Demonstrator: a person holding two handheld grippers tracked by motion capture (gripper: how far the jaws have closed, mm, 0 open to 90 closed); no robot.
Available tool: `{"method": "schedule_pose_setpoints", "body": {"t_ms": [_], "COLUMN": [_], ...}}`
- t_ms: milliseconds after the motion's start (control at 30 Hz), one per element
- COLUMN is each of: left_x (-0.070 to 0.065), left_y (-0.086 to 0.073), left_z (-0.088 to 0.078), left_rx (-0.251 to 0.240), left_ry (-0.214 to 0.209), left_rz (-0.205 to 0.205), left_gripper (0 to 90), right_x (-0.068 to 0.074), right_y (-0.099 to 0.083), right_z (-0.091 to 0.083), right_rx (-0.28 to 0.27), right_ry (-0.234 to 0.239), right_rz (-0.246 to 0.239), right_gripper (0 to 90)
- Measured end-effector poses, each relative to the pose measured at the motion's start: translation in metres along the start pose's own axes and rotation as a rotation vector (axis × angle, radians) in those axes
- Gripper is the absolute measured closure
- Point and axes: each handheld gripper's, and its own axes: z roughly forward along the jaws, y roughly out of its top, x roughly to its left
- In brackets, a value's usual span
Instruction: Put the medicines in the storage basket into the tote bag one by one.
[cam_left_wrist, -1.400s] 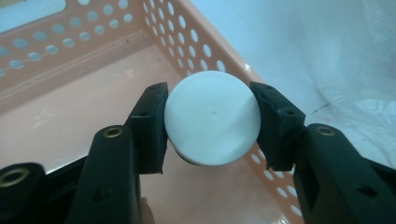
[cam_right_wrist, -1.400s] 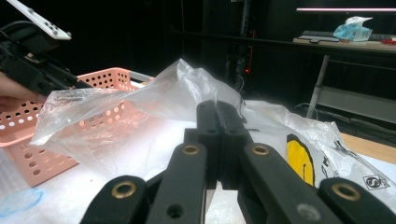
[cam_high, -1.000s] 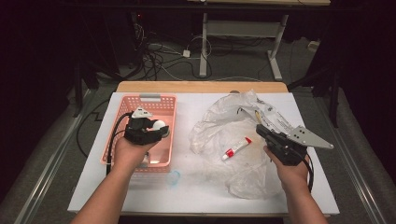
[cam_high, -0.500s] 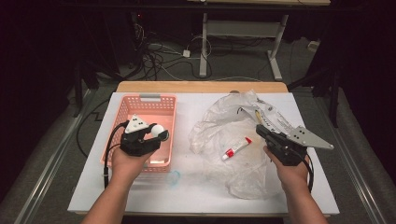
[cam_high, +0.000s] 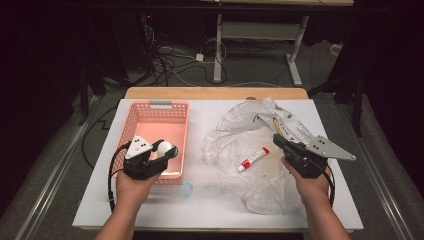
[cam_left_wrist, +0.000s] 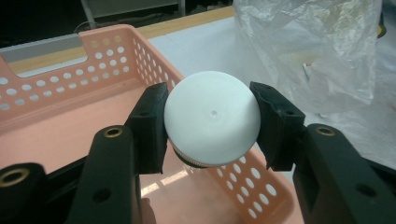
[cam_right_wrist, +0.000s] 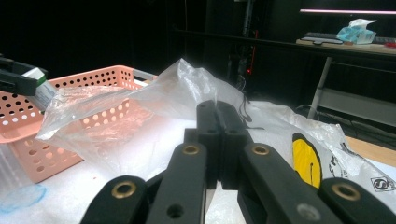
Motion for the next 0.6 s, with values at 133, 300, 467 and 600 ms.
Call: {"method": "schedule_pose_setpoints", "body": {"t_ms": [133, 300, 467, 600], "left_x": [-0.007, -0.015, -0.028, -0.037], "left_y": [0.000, 0.002, 0.003, 0.005], "left_z": [-0.005, -0.007, -0.010, -0.010], "left_rx": [-0.011, -0.017, -0.022, -0.031], "left_ry": [-0.015, -0.058, -0.094, -0.117], "left_rz": [0.012, 0.023, 0.043, 0.056], "left_gripper": [48.5, 48.5, 48.5, 48.5], "right_x": [0.000, 0.000, -0.002, -0.001], "right_y": [0.000, 0.000, 0.000, 0.001], "right_z": [0.000, 0.000, -0.001, -0.001], "right_rx": [-0.001, 0.000, -0.005, -0.005], "right_ry": [0.001, 0.004, 0.004, 0.004], "right_rz": [0.001, -0.001, -0.004, -0.002], "right_gripper": [90.0, 90.0, 90.0, 90.0]}}
